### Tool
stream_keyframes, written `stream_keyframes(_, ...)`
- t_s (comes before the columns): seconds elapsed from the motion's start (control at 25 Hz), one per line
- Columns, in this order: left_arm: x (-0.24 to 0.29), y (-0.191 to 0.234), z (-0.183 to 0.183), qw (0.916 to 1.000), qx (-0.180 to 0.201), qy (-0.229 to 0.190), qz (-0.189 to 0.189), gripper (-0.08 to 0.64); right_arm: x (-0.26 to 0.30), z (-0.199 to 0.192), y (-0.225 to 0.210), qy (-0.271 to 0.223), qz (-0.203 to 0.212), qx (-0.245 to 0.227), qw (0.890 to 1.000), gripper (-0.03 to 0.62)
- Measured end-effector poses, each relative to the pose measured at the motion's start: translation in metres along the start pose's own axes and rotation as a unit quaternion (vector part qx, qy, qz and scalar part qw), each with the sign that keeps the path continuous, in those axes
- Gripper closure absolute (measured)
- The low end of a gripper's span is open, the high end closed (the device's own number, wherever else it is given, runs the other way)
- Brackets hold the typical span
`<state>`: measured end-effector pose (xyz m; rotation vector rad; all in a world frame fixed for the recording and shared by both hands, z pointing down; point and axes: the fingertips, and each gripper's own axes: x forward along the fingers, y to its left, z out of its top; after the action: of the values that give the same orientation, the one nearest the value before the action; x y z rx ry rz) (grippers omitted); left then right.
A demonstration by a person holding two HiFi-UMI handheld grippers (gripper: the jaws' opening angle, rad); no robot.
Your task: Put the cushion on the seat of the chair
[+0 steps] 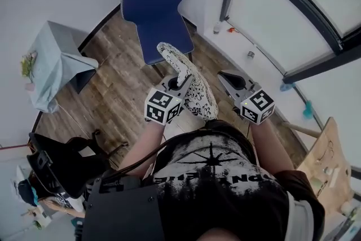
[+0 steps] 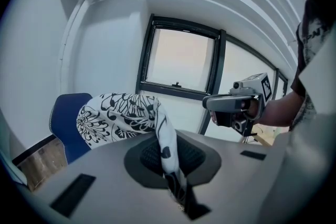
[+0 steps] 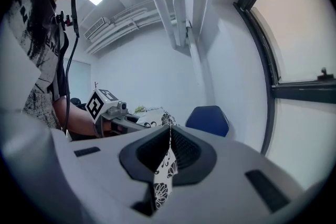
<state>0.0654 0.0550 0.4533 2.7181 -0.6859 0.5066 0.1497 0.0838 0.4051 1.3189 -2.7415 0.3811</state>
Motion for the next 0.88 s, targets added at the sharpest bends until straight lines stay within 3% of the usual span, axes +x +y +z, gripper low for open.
stream_keyframes(0.52, 0.075, 0.048, 0.045, 0.9993, -0.016, 0.004, 0.033, 0.538, 0.033, 0.014, -0.102, 0.007, 0.035, 0.021, 0.999, 0.574)
stream_keyframes(0.88, 0.105, 0.089, 0.069, 0.9970, -0.027, -0.008, 0.072, 0.537, 0.057, 0.027, -0.149, 0.007, 0.060, 0.018, 0.998, 0.574)
